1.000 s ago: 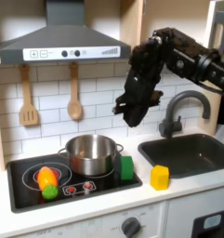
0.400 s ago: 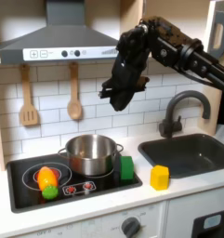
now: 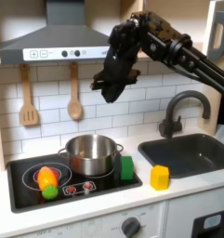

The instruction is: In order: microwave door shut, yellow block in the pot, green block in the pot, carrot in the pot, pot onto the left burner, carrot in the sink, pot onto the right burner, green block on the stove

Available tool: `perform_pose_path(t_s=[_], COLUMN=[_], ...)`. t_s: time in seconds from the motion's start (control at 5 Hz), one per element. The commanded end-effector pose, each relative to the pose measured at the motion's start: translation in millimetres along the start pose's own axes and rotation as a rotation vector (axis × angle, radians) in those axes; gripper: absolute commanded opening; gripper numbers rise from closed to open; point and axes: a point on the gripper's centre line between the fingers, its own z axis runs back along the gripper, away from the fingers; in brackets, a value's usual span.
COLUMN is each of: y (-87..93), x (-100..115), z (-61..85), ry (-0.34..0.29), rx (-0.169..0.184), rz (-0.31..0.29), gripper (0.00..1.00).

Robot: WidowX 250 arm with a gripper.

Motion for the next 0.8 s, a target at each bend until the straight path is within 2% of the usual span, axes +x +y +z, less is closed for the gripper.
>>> perform_pose_path(t_s=[0.0,0.2,0.6], y=[2.5,1.9,8.5], x=[16,27,40], z=[-1.5,-0.1,1.2], ry=[-0.035,-0.082,-0.14], rx=[-0.003,-0.018,-0.021], rz=[-0.009,-0.032,-0.017], gripper=[0.0,0.0,0.0])
